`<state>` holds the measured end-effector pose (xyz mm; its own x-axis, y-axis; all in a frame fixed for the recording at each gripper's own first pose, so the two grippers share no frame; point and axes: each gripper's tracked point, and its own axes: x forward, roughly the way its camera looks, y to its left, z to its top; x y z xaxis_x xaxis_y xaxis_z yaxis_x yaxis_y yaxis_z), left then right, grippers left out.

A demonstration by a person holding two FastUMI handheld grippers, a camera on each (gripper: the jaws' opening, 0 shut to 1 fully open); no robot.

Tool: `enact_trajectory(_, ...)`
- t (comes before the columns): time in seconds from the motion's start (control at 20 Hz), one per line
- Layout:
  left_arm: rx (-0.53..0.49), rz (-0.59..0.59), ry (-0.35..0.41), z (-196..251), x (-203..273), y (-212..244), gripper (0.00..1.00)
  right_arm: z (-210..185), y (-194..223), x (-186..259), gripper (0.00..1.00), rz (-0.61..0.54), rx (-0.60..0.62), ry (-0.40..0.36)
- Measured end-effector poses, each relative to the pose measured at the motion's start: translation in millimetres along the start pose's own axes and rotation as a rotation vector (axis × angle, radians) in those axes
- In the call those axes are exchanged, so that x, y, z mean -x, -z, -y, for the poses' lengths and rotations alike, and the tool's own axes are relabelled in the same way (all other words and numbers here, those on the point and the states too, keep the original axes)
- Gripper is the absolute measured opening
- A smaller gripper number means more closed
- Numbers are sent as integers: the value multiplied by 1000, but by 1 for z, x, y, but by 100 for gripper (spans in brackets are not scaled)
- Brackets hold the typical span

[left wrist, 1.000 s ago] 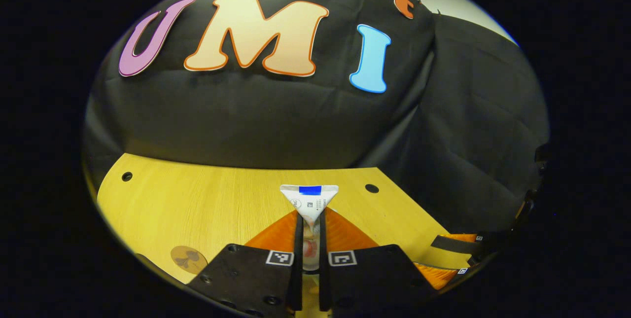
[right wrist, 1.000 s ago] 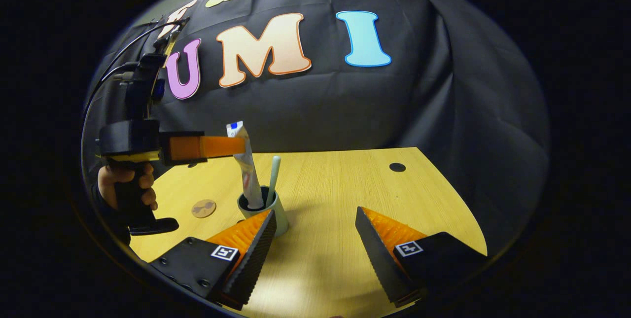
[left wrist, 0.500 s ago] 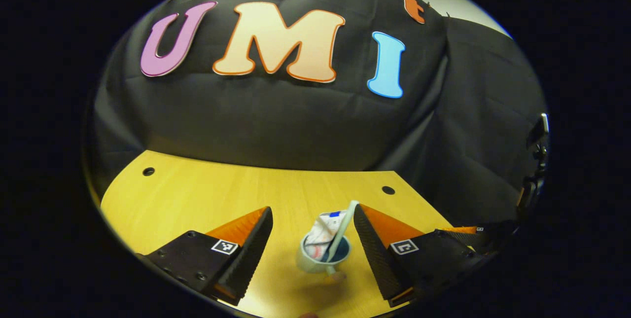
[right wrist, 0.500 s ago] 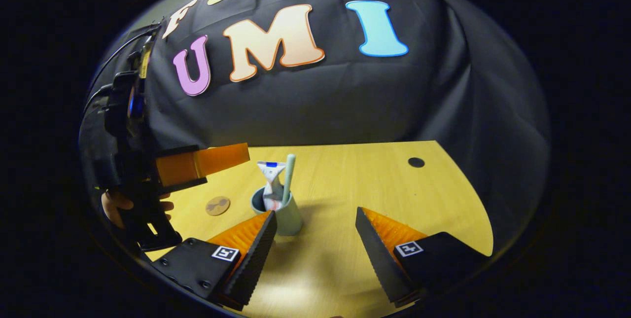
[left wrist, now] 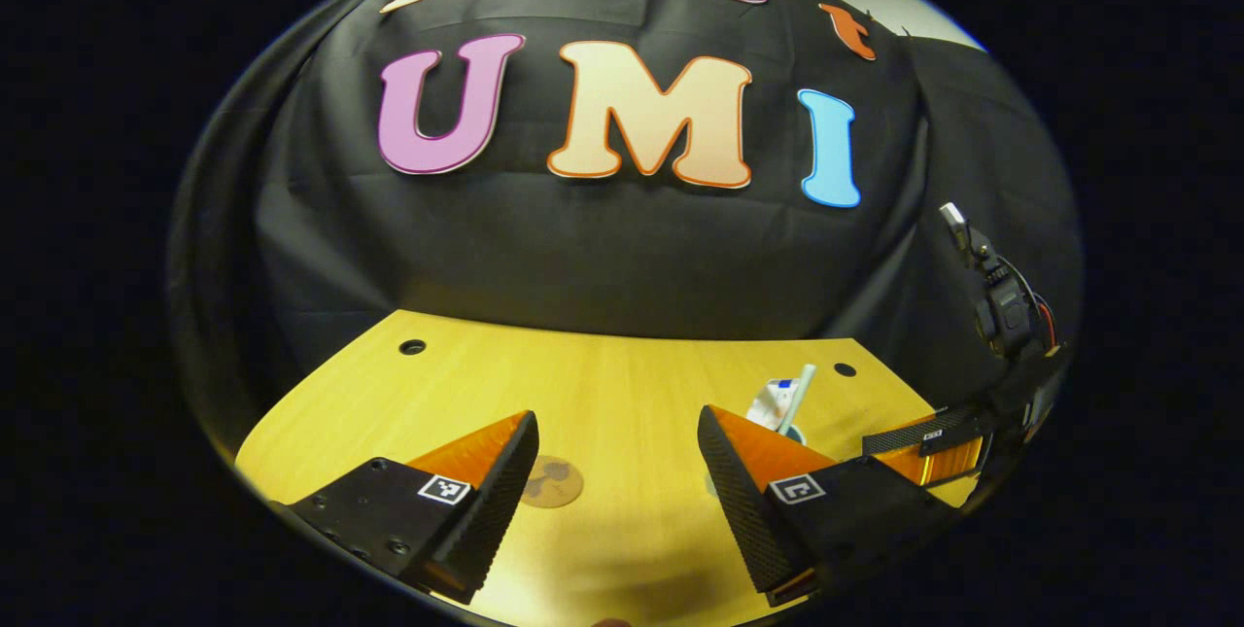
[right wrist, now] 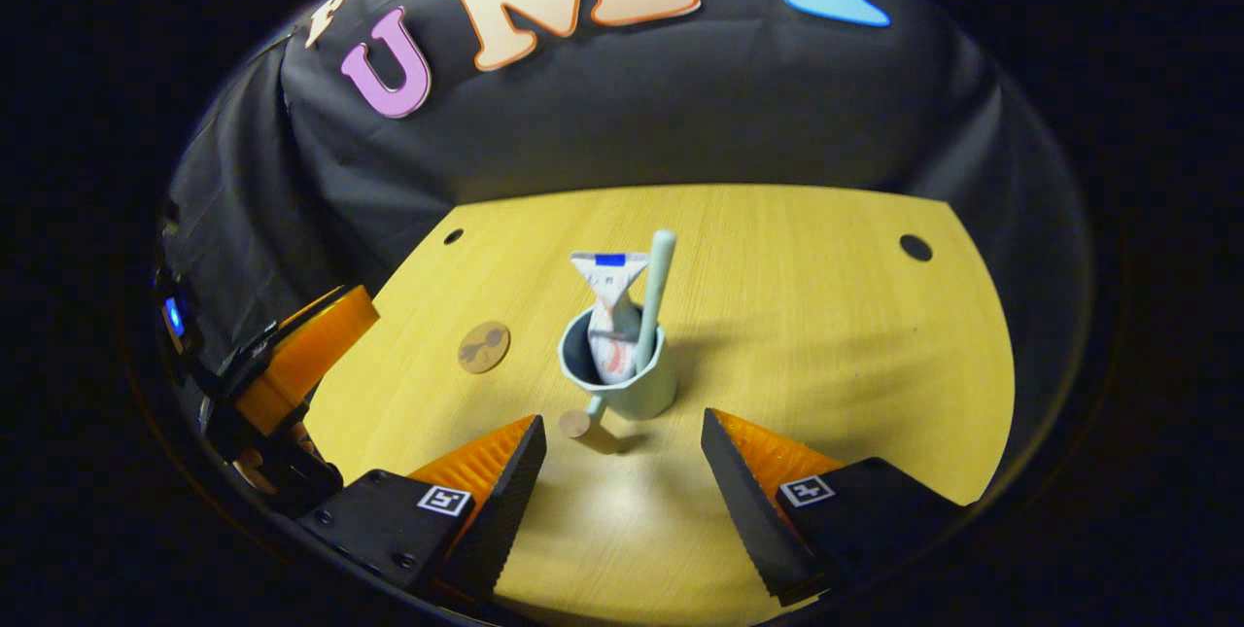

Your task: Put the toothbrush and toothpaste on the desktop into the cup, then pick up the cup and place it on the coaster on the desktop.

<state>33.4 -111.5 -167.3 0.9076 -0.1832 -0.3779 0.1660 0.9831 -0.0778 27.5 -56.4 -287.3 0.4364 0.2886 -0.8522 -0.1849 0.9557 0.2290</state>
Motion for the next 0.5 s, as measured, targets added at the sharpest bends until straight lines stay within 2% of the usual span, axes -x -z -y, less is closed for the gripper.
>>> enact_trajectory(0.05,3,-7,-10,-10,6,2,95,-2,2,-7,99,-27,1,10)
enact_trajectory(0.1,7,-12,-21,-21,11,4,95,-2,2,-14,95,-49,-1,25)
enact_trajectory(0.2,12,-17,-39,-40,21,7,95,-7,5,-25,99,-100,-21,34)
enact_trajectory(0.5,37,-29,-91,-91,39,16,95,-10,15,-64,99,-235,-24,103)
